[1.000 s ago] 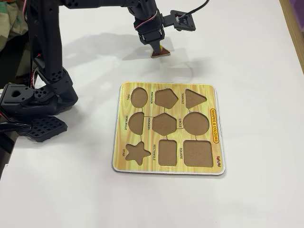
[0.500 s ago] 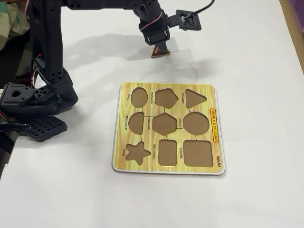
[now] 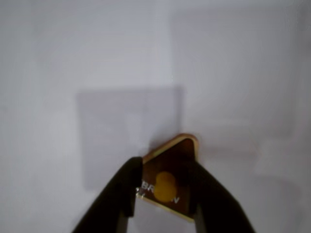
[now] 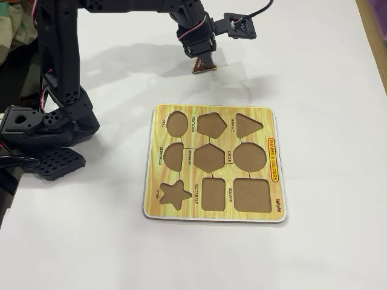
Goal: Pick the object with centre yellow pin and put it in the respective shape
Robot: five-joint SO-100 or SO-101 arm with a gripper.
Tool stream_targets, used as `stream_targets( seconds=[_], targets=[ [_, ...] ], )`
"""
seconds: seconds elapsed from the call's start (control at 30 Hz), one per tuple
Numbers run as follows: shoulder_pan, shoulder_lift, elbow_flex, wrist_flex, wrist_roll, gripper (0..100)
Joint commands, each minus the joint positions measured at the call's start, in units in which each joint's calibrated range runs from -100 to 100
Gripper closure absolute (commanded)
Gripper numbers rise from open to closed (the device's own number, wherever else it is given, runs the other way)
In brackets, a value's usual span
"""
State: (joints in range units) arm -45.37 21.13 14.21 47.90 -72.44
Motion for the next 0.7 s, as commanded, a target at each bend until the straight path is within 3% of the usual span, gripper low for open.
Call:
stream_targets(
  seconds=[0.0,0.27,0.67],
  targets=[
    [-0.04,-0.46,1.17,0.85,0.26,91],
    [0.06,-2.89,1.17,6.2,0.26,91],
    [0.25,-3.48,0.99,5.34,1.31,91]
  ],
)
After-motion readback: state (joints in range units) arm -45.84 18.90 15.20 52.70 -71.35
